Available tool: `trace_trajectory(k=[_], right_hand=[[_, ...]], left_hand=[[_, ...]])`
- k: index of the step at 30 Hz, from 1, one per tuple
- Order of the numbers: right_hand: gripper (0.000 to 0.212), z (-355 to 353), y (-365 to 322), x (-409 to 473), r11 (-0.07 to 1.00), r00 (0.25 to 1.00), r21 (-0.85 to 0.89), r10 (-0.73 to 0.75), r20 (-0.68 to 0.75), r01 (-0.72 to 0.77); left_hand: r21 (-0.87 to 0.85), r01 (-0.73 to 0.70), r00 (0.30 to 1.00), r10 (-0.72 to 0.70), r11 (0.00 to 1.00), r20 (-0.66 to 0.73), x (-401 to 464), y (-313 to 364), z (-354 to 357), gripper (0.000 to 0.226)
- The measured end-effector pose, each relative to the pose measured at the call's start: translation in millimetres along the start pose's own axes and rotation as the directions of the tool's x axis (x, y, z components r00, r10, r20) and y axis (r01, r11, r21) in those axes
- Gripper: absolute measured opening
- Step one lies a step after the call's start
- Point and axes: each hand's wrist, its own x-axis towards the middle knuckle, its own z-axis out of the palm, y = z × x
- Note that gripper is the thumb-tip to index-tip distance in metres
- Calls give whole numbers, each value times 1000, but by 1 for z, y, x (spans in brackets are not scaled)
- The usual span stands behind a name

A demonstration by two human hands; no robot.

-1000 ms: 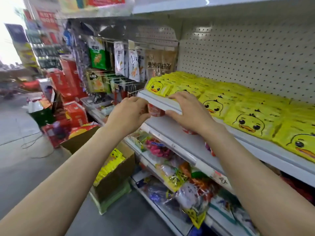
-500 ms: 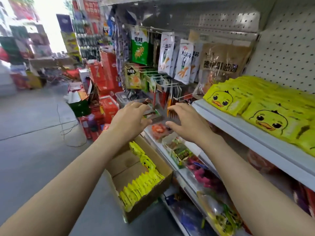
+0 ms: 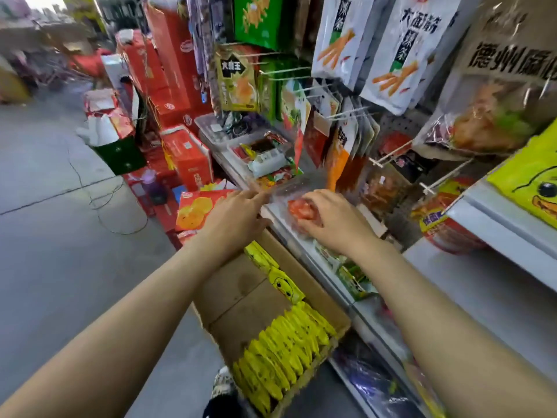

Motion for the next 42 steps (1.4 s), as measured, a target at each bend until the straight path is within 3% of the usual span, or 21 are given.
trace_trajectory(k=[4, 8, 13, 16, 24, 28, 32, 38, 42], right_hand=[[52, 63, 6, 41, 986, 982, 36, 159, 98, -163], [51, 146, 17, 64, 950, 935, 73, 282, 214, -303], [51, 249, 32, 69, 855, 804, 116, 418, 424, -506], [52, 300, 45, 65, 790, 743, 132, 486, 461, -599], [80, 384, 54, 53, 731, 700, 141, 552, 453, -668], [80, 404, 55, 54, 729, 695, 78, 608, 383, -681], [71, 422, 57, 59, 727, 695, 27, 645, 318, -686], [30, 436, 52, 56, 720, 705, -4, 681, 197, -694], [20, 438, 56, 49, 713, 735, 179, 650, 192, -678]], left_hand=[[-56, -33, 984, 42, 998, 172, 50, -59, 63, 36], [-78, -49, 926, 74, 996, 371, 81, -117, 135, 36], [-178, -63, 809, 154, 982, 567, 100, -162, 229, 45], [-215, -68, 760, 190, 974, 622, 109, -178, 279, 48], [-185, -154, 752, 236, 971, 616, 121, -192, 368, 67], [-190, -168, 804, 246, 967, 542, 116, -201, 386, 64], [-211, -216, 844, 291, 953, 450, 114, -205, 395, 62], [-171, -254, 878, 301, 952, 372, 122, -202, 404, 49], [-179, -143, 914, 199, 973, 352, 126, -197, 405, 27]])
